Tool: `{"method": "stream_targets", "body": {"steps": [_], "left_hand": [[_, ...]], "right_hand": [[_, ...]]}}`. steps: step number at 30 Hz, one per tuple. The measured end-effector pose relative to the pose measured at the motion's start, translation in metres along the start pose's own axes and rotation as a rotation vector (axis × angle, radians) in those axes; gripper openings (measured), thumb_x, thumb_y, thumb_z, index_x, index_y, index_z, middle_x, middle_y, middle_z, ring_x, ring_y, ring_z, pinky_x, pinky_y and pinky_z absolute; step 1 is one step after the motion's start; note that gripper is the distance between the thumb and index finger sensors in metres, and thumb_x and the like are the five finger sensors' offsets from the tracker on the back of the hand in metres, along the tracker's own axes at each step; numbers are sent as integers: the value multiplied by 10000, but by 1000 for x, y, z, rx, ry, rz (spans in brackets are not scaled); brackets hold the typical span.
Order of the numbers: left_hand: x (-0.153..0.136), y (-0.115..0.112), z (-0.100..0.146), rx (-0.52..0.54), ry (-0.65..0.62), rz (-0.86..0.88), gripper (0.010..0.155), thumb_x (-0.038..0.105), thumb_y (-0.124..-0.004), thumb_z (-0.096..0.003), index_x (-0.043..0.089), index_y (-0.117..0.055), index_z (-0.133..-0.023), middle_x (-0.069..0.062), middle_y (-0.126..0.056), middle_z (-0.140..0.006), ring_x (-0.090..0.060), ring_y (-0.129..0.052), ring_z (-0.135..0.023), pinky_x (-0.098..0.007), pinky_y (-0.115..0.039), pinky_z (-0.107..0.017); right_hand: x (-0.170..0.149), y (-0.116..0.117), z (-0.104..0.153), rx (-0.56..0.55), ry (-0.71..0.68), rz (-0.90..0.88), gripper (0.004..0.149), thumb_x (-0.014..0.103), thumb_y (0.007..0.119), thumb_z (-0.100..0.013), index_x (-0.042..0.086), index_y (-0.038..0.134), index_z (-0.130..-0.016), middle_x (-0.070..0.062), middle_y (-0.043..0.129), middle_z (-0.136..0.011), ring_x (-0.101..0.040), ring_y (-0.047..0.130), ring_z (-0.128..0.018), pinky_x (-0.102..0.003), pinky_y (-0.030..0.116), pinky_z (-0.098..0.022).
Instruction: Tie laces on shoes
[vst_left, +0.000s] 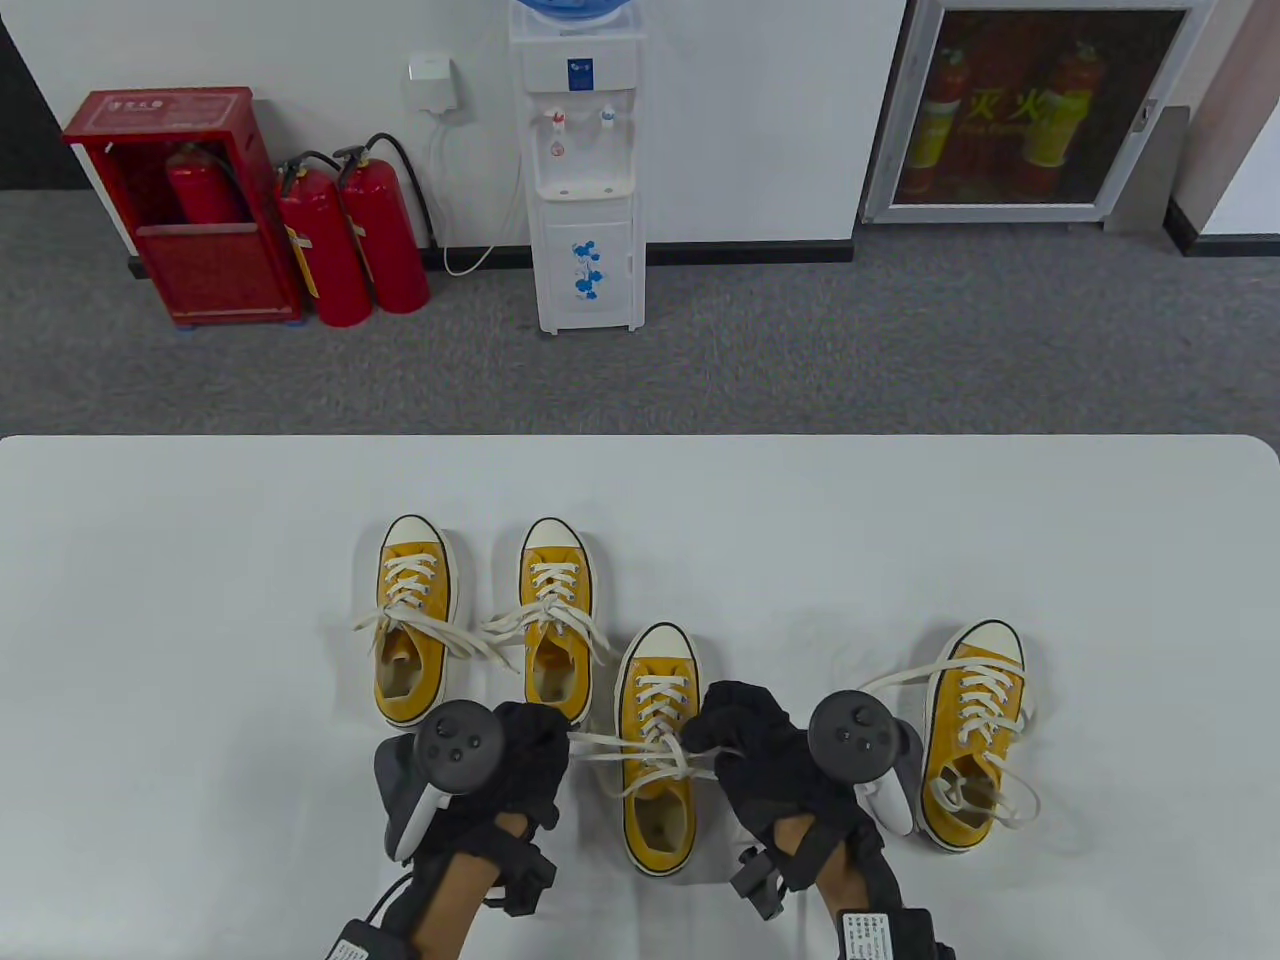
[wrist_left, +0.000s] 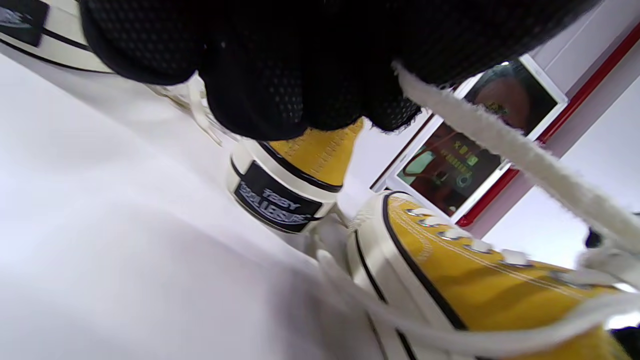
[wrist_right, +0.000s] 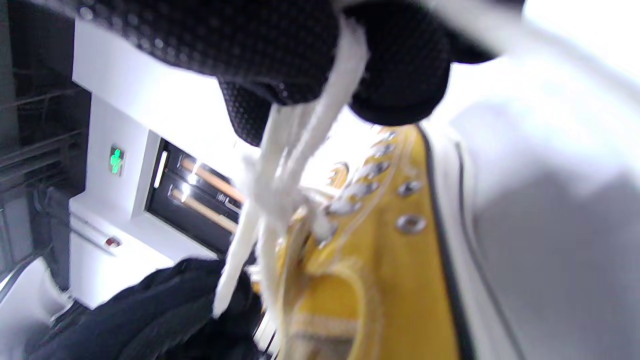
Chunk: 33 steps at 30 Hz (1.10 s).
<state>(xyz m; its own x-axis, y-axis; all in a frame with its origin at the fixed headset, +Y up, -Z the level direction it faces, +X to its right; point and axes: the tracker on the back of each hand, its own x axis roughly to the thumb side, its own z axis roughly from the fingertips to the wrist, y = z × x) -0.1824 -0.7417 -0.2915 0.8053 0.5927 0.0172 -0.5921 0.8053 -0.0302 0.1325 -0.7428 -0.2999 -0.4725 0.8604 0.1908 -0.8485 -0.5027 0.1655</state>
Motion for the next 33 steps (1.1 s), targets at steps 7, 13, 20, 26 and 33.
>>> {"method": "stream_targets", "body": {"steps": [7,13,20,26,33], "left_hand": [[-8,3,-3,-48,32,-4,397,471,-798,-486,266,-894,-812,-40,-961,-794,-258,-1013,-515,-546,-799,-522],[-10,6,-4,-66,53,-29,393,475,-794,-487,271,-895,-807,-38,-963,-789,-256,-1012,-512,-543,-799,-523],[-24,14,-6,-51,101,-72,393,477,-794,-487,271,-898,-805,-39,-965,-786,-255,-1013,-511,-542,-799,-522],[-28,11,-9,-92,120,-56,394,479,-795,-488,271,-898,-807,-41,-963,-792,-260,-1011,-521,-546,-794,-529],[-22,12,-7,-69,90,-103,415,488,-795,-491,272,-888,-833,-50,-951,-829,-280,-1008,-564,-564,-779,-549]], "right_hand": [[-18,-14,0,-70,90,2,440,139,835,-398,139,877,-836,-95,620,-1024,-245,893,-560,-602,610,-618],[-24,-19,0,-99,129,6,438,138,833,-400,137,883,-835,-95,634,-1013,-247,896,-554,-598,617,-613],[-32,-26,0,-129,182,12,442,132,825,-403,136,880,-841,-94,641,-1007,-250,891,-554,-596,613,-616],[-38,-28,0,-134,211,13,439,133,821,-407,130,882,-842,-97,651,-1002,-251,890,-561,-600,608,-618],[-34,-31,2,-168,177,28,429,175,825,-429,132,876,-853,-99,662,-1001,-271,870,-645,-628,567,-642]]}}
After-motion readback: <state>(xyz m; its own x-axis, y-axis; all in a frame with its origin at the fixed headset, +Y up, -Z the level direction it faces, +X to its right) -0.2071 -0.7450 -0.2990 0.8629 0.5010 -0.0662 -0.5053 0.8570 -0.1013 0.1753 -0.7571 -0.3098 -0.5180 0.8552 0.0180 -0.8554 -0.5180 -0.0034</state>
